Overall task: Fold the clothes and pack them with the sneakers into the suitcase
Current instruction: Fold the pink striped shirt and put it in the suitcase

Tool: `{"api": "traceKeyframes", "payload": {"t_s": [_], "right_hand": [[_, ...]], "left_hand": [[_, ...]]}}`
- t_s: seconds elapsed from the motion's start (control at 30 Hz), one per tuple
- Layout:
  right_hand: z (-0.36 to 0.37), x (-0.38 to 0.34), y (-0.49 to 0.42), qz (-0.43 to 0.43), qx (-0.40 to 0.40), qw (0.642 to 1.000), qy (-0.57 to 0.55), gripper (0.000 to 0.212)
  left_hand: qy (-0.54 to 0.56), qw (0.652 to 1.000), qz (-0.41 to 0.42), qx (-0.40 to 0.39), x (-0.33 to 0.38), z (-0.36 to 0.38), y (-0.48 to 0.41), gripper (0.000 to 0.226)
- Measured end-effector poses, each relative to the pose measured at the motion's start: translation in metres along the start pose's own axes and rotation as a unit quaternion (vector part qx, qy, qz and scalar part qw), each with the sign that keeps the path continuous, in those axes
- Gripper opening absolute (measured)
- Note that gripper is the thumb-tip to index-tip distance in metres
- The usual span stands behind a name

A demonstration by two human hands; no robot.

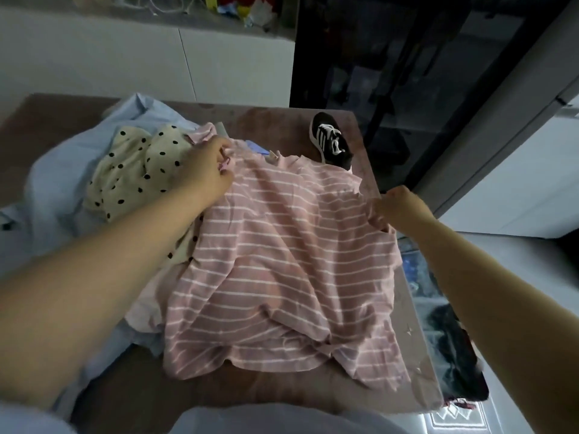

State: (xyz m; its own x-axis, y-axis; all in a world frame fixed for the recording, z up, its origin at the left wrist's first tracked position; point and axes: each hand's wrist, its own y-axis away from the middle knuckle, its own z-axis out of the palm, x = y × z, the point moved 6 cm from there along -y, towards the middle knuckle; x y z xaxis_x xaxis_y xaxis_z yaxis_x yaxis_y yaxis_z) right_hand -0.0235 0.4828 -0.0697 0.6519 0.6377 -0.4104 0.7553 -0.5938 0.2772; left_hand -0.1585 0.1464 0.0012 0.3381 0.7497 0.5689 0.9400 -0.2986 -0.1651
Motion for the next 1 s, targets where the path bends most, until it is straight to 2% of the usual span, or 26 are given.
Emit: {"api": "traceKeyframes", "payload": {"t_s": [0.07,0.13,0.2,0.23,0.3,0.33,0.47,0.6,0.7,0.83,0.93,1.0], "right_hand": [[0.002,-0.009,-0.005,-0.019,-0.012,0.999,-0.046,0.028],[-0.003,-0.016,-0.003,-0.039,0.005,0.993,-0.113,0.013],[-0.013,-0.021,-0.001,-0.074,0.045,0.993,-0.075,0.019],[-0.013,-0.022,0.000,-0.079,0.038,0.995,-0.047,0.022],[0.002,-0.021,0.004,-0.066,-0.028,0.997,-0.021,0.030],[0.009,-0.020,0.005,-0.069,-0.040,0.997,-0.006,0.033],[0.009,-0.022,-0.001,-0.086,0.011,0.995,0.039,0.030],[0.008,-0.041,-0.020,-0.096,-0.039,0.994,0.036,0.045],[0.011,-0.063,-0.041,-0.124,-0.042,0.990,0.055,0.044],[0.025,-0.077,-0.072,-0.131,-0.060,0.987,0.074,0.046],[0.037,-0.078,-0.094,-0.105,-0.080,0.988,0.083,0.055],[0.045,-0.075,-0.110,-0.073,-0.099,0.991,0.059,0.060]], "left_hand": [[0.037,0.998,-0.033,0.024,-0.014,-0.021,0.010,0.043],[0.059,0.996,-0.073,0.009,-0.039,-0.039,0.026,0.056],[0.105,0.988,-0.107,-0.024,-0.066,-0.048,0.044,0.067],[0.124,0.984,-0.119,-0.043,-0.075,-0.047,0.053,0.071],[0.132,0.978,-0.134,-0.088,-0.087,-0.040,0.069,0.072],[0.122,0.978,-0.132,-0.109,-0.089,-0.037,0.074,0.070],[0.010,0.981,-0.105,-0.160,-0.087,-0.037,0.068,0.063],[-0.127,0.986,-0.056,-0.088,-0.069,-0.050,0.017,0.062],[-0.152,0.986,0.006,-0.068,-0.048,-0.041,-0.033,0.060],[-0.174,0.984,-0.012,-0.046,-0.040,-0.010,-0.081,0.052],[-0.271,0.962,-0.026,-0.034,-0.048,0.018,-0.099,0.048],[-0.301,0.953,-0.032,-0.036,-0.058,0.034,-0.106,0.055]]}}
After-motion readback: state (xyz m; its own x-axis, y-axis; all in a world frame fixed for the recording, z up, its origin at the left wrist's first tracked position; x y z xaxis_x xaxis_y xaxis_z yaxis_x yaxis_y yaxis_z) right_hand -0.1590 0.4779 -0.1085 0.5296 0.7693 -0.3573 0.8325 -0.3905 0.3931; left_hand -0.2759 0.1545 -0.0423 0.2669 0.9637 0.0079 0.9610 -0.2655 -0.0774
